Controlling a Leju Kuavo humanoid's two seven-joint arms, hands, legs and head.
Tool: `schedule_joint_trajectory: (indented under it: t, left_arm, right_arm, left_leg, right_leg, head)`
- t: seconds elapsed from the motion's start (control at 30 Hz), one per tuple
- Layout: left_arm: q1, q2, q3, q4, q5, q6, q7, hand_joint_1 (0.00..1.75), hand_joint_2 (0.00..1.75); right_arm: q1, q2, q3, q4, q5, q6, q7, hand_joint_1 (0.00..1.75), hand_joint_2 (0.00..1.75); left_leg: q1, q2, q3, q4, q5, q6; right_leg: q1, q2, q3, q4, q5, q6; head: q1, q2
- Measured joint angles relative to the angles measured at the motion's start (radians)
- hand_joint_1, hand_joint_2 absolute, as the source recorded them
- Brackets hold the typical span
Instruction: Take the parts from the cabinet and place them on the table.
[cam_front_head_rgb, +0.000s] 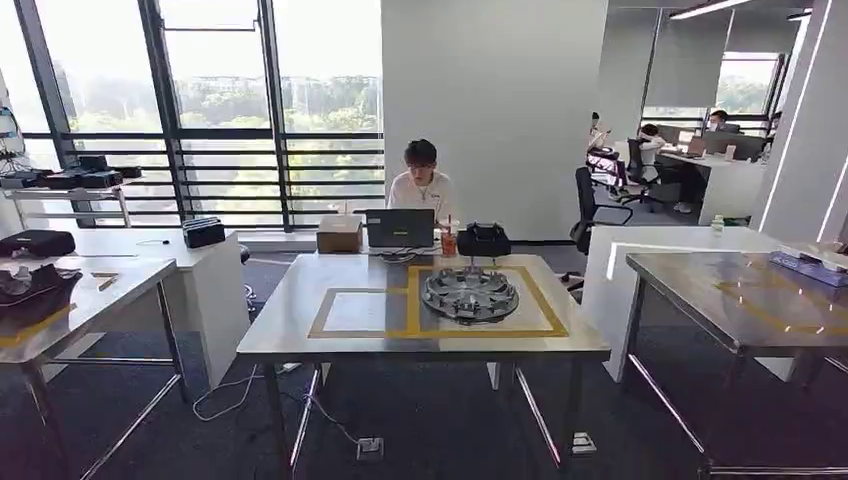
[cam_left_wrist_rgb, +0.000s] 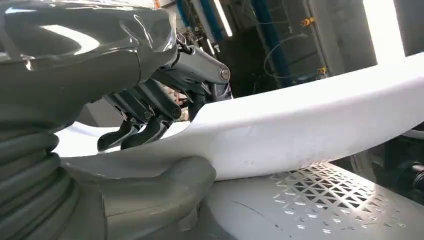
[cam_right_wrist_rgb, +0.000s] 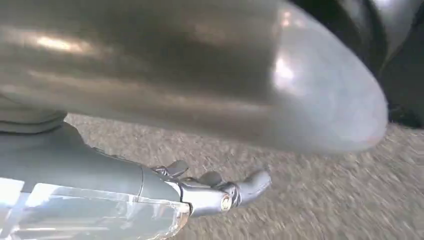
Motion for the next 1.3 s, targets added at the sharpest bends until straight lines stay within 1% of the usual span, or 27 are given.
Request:
schedule_joint_trajectory:
  t: [0.03, 0.07, 0.1, 0.17, 0.2, 0.23, 0.27, 0.33, 0.37, 0.43, 0.47, 0.53, 0.57, 0.63, 0.7, 0.73, 0.77, 0.87, 0.93, 1.03, 1.07, 1.1, 1.13, 1.2, 1.23, 1.27, 1.3]
  left_arm:
    - [0.0, 0.0, 0.0, 0.0, 0.0, 0.0, 0.0, 1.75, 1.75]
    - [0.001, 0.0, 0.0, 0.0, 0.0, 0.0, 0.0, 1.75, 1.75]
    - [0.001, 0.0, 0.0, 0.0, 0.0, 0.0, 0.0, 1.75, 1.75]
    - [0.001, 0.0, 0.0, 0.0, 0.0, 0.0, 0.0, 1.75, 1.75]
    - [0.001, 0.0, 0.001, 0.0, 0.0, 0.0, 0.0, 1.75, 1.75]
    - [0.001, 0.0, 0.001, 0.0, 0.002, -0.001, 0.0, 1.75, 1.75]
    - [0.002, 0.001, 0.002, -0.001, 0.004, -0.002, 0.0, 1.75, 1.75]
    - [0.003, 0.0, 0.004, -0.003, 0.008, -0.005, 0.0, 1.75, 1.75]
    - [0.002, 0.001, 0.006, -0.005, 0.01, -0.007, 0.0, 1.75, 1.75]
    - [0.001, 0.002, 0.009, -0.011, 0.011, -0.01, 0.0, 1.75, 1.75]
    - [0.002, 0.002, 0.01, -0.012, 0.011, -0.011, 0.0, 1.75, 1.75]
    - [0.003, 0.002, 0.011, -0.012, 0.016, -0.01, 0.004, 1.75, 1.75]
    - [0.003, 0.004, 0.011, -0.012, 0.027, 0.0, 0.01, 1.75, 1.75]
    - [0.003, 0.015, 0.006, -0.013, 0.048, 0.012, 0.012, 1.75, 1.75]
    - [0.001, 0.023, 0.005, -0.019, 0.053, 0.018, 0.012, 1.75, 1.75]
    - [0.001, 0.027, 0.005, -0.019, 0.053, 0.019, 0.01, 1.75, 1.75]
    - [0.0, 0.031, 0.003, -0.019, 0.055, 0.019, 0.006, 1.75, 1.75]
    - [-0.004, 0.036, -0.002, -0.026, 0.056, 0.02, -0.005, 1.75, 1.75]
    - [-0.006, 0.04, -0.003, -0.029, 0.059, 0.023, -0.007, 1.75, 1.75]
    - [-0.006, 0.044, -0.007, -0.029, 0.063, 0.024, -0.009, 1.75, 1.75]
    - [-0.005, 0.046, -0.008, -0.029, 0.063, 0.025, -0.01, 1.75, 1.75]
    - [-0.004, 0.047, -0.01, -0.029, 0.065, 0.027, -0.013, 1.75, 1.75]
    - [-0.003, 0.05, -0.01, -0.029, 0.065, 0.029, -0.015, 1.75, 1.75]
    - [-0.003, 0.054, -0.01, -0.029, 0.065, 0.032, -0.018, 1.75, 1.75]
    - [-0.003, 0.056, -0.01, -0.029, 0.065, 0.032, -0.02, 1.75, 1.75]
    - [-0.001, 0.06, -0.01, -0.029, 0.064, 0.034, -0.023, 1.75, 1.75]
    - [-0.001, 0.063, -0.01, -0.03, 0.064, 0.034, -0.023, 1.75, 1.75]
  right_arm:
    - [0.001, -0.002, 0.0, 0.0, 0.0, 0.0, 0.0, 0.0, 0.0]
    - [0.003, -0.002, 0.0, 0.0, 0.0, 0.0, 0.0, 0.0, 0.0]
    - [0.005, -0.002, 0.0, 0.0, 0.001, -0.002, 0.002, 0.0, 0.0]
    - [0.008, -0.004, 0.0, 0.0, 0.001, -0.002, 0.005, 0.0, 0.0]
    - [0.01, -0.006, 0.0, 0.0, 0.0, -0.002, 0.005, 0.0, 0.0]
    - [0.012, -0.009, -0.001, 0.001, -0.002, -0.002, 0.009, 0.0, 0.0]
    - [0.01, -0.013, -0.002, 0.001, -0.007, -0.001, 0.016, 0.0, 0.0]
    - [0.009, -0.017, -0.006, 0.001, -0.018, -0.002, 0.024, 0.0, 0.0]
    - [0.01, -0.019, -0.009, 0.002, -0.021, -0.002, 0.028, 0.0, 0.0]
    - [0.011, -0.024, -0.015, 0.002, -0.028, -0.004, 0.029, 0.0, 0.0]
    - [0.01, -0.025, -0.018, 0.002, -0.033, -0.004, 0.036, 0.0, 0.0]
    - [0.011, -0.026, -0.03, 0.002, -0.05, -0.008, 0.056, 0.0, 0.0]
    - [0.013, -0.028, -0.035, 0.002, -0.058, -0.008, 0.066, 0.0, 0.0]
    - [0.016, -0.032, -0.047, 0.003, -0.073, -0.01, 0.082, 0.0, 0.0]
    - [0.016, -0.035, -0.056, 0.003, -0.079, -0.01, 0.086, 0.0, 0.0]
    - [0.014, -0.034, -0.06, 0.005, -0.079, -0.01, 0.088, 0.0, 0.0]
    - [0.013, -0.034, -0.062, 0.005, -0.081, -0.01, 0.089, 0.0, 0.0]
    - [0.014, -0.038, -0.071, 0.006, -0.085, -0.01, 0.09, 0.0, 0.0]
    - [0.015, -0.04, -0.071, 0.009, -0.082, -0.01, 0.091, 0.0, 0.0]
    - [0.015, -0.046, -0.073, 0.01, -0.082, -0.011, 0.091, 0.0, 0.0]
    - [0.016, -0.047, -0.074, 0.01, -0.082, -0.011, 0.091, 0.0, 0.0]
    - [0.02, -0.047, -0.074, 0.011, -0.081, -0.011, 0.09, 0.0, 0.0]
    - [0.022, -0.047, -0.074, 0.013, -0.081, -0.011, 0.087, 0.0, 0.0]
    - [0.025, -0.049, -0.073, 0.016, -0.077, -0.015, 0.079, 0.0, 0.0]
    - [0.026, -0.049, -0.073, 0.018, -0.076, -0.018, 0.075, 0.0, 0.0]
    - [0.025, -0.048, -0.073, 0.022, -0.074, -0.019, 0.069, 0.0, 0.0]
    - [0.024, -0.049, -0.073, 0.023, -0.073, -0.02, 0.061, 0.0, 0.0]
  left_leg:
    - [-0.001, -0.002, 0.004, 0.001, -0.007, 0.0]
    - [-0.002, -0.006, 0.013, 0.001, -0.014, -0.001]
    - [-0.002, -0.009, 0.026, 0.001, -0.024, -0.002]
    - [-0.002, -0.01, 0.057, 0.001, -0.046, -0.007]
    - [-0.002, -0.01, 0.068, 0.001, -0.058, -0.011]
    - [-0.008, -0.01, 0.08, 0.009, -0.07, -0.016]
    - [-0.009, -0.011, 0.074, 0.006, -0.079, -0.024]
    - [-0.008, -0.011, 0.085, 0.017, -0.078, -0.033]
    - [-0.009, -0.01, 0.083, 0.022, -0.082, -0.037]
    - [-0.003, -0.004, 0.022, 0.123, -0.087, -0.05]
    - [0.003, -0.004, -0.027, 0.199, -0.108, -0.058]
    - [0.017, -0.002, -0.129, 0.334, -0.188, -0.073]
    - [0.021, 0.001, -0.154, 0.349, -0.192, -0.077]
    - [0.024, 0.006, -0.137, 0.255, -0.113, -0.075]
    - [0.021, 0.007, -0.076, 0.08, 0.014, -0.062]
    - [0.013, 0.006, -0.066, 0.037, 0.028, -0.053]
    - [0.011, 0.003, -0.064, 0.036, -0.001, -0.047]
    - [0.008, -0.001, -0.037, 0.011, 0.01, -0.024]
    - [0.012, 0.001, -0.001, -0.003, 0.016, -0.013]
    - [0.004, 0.0, 0.0, -0.002, 0.003, -0.004]
    - [0.001, -0.002, 0.003, -0.002, -0.001, -0.004]
    - [0.001, -0.007, 0.009, -0.002, -0.007, -0.005]
    - [0.001, -0.009, 0.018, -0.002, -0.014, -0.007]
    - [0.001, -0.01, 0.041, 0.001, -0.033, -0.015]
    - [-0.001, -0.009, 0.046, 0.005, -0.041, -0.02]
    - [-0.004, -0.011, 0.049, 0.009, -0.047, -0.026]
    - [-0.005, -0.01, 0.044, 0.007, -0.055, -0.033]
  right_leg:
    - [0.001, 0.0, -0.047, 0.054, -0.026, 0.001]
    - [0.001, 0.0, -0.07, 0.061, -0.027, 0.007]
    - [0.001, 0.0, -0.068, 0.019, -0.003, 0.016]
    - [0.001, -0.002, -0.019, -0.15, 0.097, 0.036]
    - [0.002, -0.004, 0.002, -0.232, 0.158, 0.039]
    - [0.006, -0.009, 0.005, -0.255, 0.184, 0.023]
    - [0.011, -0.01, 0.015, -0.255, 0.178, 0.0]
    - [0.012, -0.01, 0.023, -0.258, 0.181, -0.016]
    - [0.002, -0.007, 0.036, -0.26, 0.18, -0.019]
    - [-0.003, -0.007, 0.049, -0.265, 0.171, -0.029]
    - [-0.003, -0.007, 0.053, -0.265, 0.166, -0.035]
    - [-0.003, -0.006, 0.064, -0.265, 0.151, -0.034]
    - [-0.003, -0.005, 0.074, -0.265, 0.143, -0.033]
    - [-0.003, -0.003, 0.101, -0.265, 0.124, -0.029]
    - [-0.002, -0.002, 0.128, -0.268, 0.106, -0.025]
    - [0.002, 0.002, 0.138, -0.266, 0.099, -0.019]
    - [0.004, 0.005, 0.133, -0.27, 0.09, -0.011]
    - [0.005, 0.002, 0.157, -0.261, 0.107, 0.016]
    - [0.002, -0.002, 0.139, -0.215, 0.073, 0.006]
    - [0.002, -0.002, -0.016, 0.012, -0.007, -0.007]
    - [0.002, -0.002, -0.051, 0.049, -0.016, -0.002]
    - [0.002, -0.002, -0.063, 0.036, 0.0, 0.008]
    - [0.002, -0.002, -0.05, -0.024, 0.04, 0.026]
    - [0.001, -0.003, 0.017, -0.22, 0.158, 0.045]
    - [0.003, -0.006, 0.028, -0.26, 0.185, 0.035]
    - [0.007, -0.01, 0.028, -0.262, 0.145, 0.002]
    - [0.011, -0.01, 0.042, -0.263, 0.161, -0.009]
  head:
    - [-0.002, 0.0]
    - [0.002, 0.0]
    - [0.001, 0.0]
    - [0.003, 0.0]
    - [0.005, 0.0]
    - [0.005, 0.0]
    - [0.005, 0.0]
    - [0.002, 0.0]
    - [0.002, 0.0]
    - [-0.002, 0.0]
    - [-0.002, 0.0]
    - [-0.004, 0.0]
    - [-0.005, 0.0]
    - [-0.005, 0.0]
    - [-0.007, 0.0]
    - [-0.006, 0.0]
    - [-0.007, 0.0]
    - [-0.007, 0.0]
    - [-0.003, 0.0]
    - [-0.001, 0.0]
    - [0.001, 0.0]
    - [0.0, 0.0]
    - [0.002, 0.0]
    - [0.004, 0.0]
    - [0.005, 0.0]
    - [0.004, 0.0]
    - [0.003, 0.0]
